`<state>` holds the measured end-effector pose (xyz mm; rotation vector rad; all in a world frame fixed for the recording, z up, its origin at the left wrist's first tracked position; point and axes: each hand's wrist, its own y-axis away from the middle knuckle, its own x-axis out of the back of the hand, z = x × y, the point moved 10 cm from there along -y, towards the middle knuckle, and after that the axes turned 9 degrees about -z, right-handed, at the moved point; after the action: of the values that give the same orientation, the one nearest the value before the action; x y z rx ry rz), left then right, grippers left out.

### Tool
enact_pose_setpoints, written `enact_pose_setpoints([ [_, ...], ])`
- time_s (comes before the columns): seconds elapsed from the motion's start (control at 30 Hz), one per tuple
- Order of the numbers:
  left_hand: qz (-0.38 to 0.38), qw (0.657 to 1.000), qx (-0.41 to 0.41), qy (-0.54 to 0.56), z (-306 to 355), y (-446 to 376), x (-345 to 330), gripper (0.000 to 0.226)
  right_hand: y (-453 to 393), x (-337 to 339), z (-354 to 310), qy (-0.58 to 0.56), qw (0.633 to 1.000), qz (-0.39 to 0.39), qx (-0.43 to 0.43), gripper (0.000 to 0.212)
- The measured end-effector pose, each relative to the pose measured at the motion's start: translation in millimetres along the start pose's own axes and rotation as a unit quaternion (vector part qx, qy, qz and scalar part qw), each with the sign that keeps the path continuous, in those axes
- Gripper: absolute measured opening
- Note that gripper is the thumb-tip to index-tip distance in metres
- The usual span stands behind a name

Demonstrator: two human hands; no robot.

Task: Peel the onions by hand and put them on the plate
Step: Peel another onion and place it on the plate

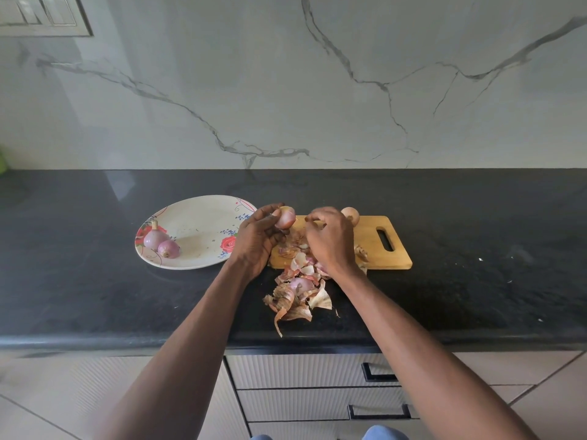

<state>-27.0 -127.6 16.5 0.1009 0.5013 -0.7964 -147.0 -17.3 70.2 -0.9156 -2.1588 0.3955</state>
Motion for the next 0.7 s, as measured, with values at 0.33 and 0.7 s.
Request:
enact_pose_setpoints([
  [0.33,-0.014,1.000,-0.003,-0.002,-3,-1,-2,0.032,4,-8,-12,-0.079,0.996,-0.041,0.012,0.033],
  [0.7,-0.009,0.999,-0.012,-0.033,-3,2,-1,0.051,2,-12,-3,-0.017,0.999,-0.003,0.032,0.056],
])
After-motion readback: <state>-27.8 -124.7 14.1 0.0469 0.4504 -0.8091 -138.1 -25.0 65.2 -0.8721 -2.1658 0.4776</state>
